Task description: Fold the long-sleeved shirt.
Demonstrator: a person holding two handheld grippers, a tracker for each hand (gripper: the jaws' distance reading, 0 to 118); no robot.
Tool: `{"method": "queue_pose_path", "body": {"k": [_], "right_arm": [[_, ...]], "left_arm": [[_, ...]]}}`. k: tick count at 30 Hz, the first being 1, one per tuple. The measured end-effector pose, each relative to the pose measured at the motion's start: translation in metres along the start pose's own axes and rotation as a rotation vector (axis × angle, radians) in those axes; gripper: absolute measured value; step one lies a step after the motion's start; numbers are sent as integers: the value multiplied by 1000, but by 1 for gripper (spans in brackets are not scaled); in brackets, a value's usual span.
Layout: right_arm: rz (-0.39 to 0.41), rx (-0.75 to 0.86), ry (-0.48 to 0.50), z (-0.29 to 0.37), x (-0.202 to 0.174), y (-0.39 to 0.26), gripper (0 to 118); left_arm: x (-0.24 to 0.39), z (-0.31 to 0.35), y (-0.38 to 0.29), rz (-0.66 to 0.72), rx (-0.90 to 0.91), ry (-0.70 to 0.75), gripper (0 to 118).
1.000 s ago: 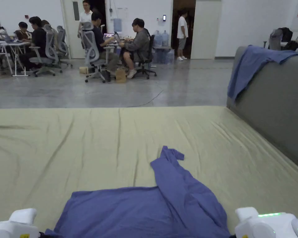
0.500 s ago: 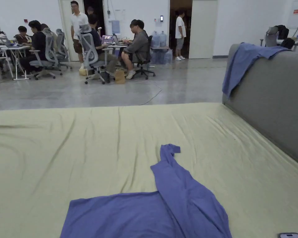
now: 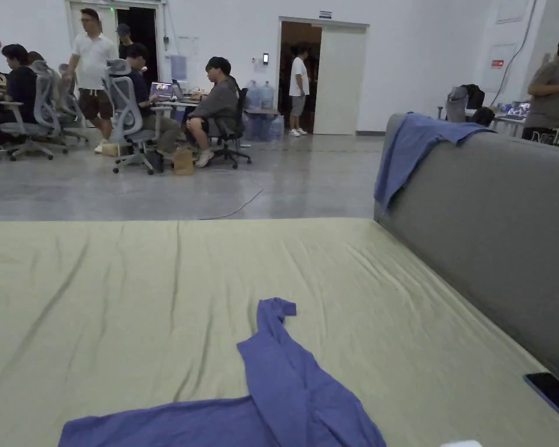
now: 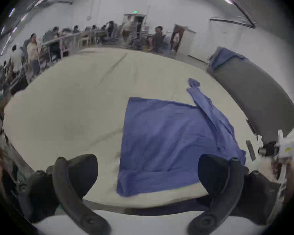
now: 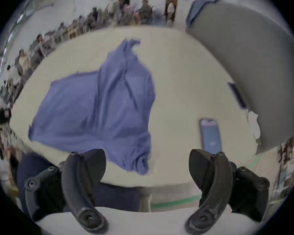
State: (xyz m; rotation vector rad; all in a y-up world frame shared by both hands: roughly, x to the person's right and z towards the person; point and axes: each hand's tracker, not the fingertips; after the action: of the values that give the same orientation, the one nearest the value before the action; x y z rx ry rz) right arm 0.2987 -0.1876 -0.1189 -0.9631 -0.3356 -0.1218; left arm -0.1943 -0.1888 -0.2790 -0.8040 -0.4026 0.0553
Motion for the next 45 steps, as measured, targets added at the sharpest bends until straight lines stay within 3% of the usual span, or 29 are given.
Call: {"method": "queue_pose_path", "body": {"k": [1,2,3,4,5,11,12,13,14,15,16,17,18,20,24,26,28,32,33,34,35,36,37,39,40,42,45], "right_arm": [[-20,58,-6,13,-1,2,101],[-37,96,-6,24,-4,2,101],[-42,104,4,30,-7,1,88],[-52,131,19,34,-10,-1,53],[-58,151,40,36,-13,-5,0],[-9,142,58,-8,-41,6,0],[-4,149,72,-19,-52,28,2],[3,156,82,-30,-57,48,21],[8,165,85,-40,-60,67,57],[21,178,94,-53,-65,93,57],[47,195,102,-65,-72,120,71],[64,219,84,-80,-79,146,98],[68,255,102,-96,-85,172,117],[92,353,98,-139,-102,234,118],[72,180,137,-253,-128,349,118],[63,92,65,-321,-139,401,118],[57,15,6,-368,-147,425,118],[-32,-48,-31,-440,-155,435,117],[-38,-76,-21,-450,-155,433,98],[-42,-95,-28,-458,-157,426,66],[-32,-137,-16,-462,-158,421,60],[-40,-130,52,-459,-156,420,41],[-44,-43,7,-442,-156,421,1],[-29,-46,113,-416,-153,423,1],[-6,36,77,-392,-155,425,1],[70,42,85,-348,-156,425,1],[121,76,151,-265,-147,393,1]], "left_arm": [[15,12,4,-27,-53,-8,104],[24,18,2,-19,-22,-6,69],[33,22,1,-29,12,-1,0],[37,19,-1,-37,29,5,0],[40,16,-2,-46,37,17,0],[58,-4,9,-54,25,-27,0],[58,-9,13,-55,20,-25,0],[51,-22,16,-50,9,-24,0],[48,-28,20,-44,-1,-25,0],[46,-33,24,-26,-7,-30,0],[43,-39,29,-19,-7,-32,0],[41,-46,34,-14,-4,-29,0],[39,-53,40,-12,-3,-18,0],[34,-70,51,-21,-2,2,0],[25,-102,69,-1,-3,5,0],[23,-118,74,7,12,-6,0],[22,-132,79,-3,27,4,0],[13,-156,83,8,2,-12,0],[13,-159,81,7,-3,-13,0],[11,-163,81,0,-11,-15,0],[10,-165,80,0,-20,-16,0],[8,-165,80,4,-23,-21,0],[7,-162,77,9,-27,-27,0],[7,-157,73,21,-20,-31,0],[9,-153,70,25,-8,-28,0],[13,-142,63,36,-17,-38,0],[22,-125,55,52,-15,-62,0]]}}
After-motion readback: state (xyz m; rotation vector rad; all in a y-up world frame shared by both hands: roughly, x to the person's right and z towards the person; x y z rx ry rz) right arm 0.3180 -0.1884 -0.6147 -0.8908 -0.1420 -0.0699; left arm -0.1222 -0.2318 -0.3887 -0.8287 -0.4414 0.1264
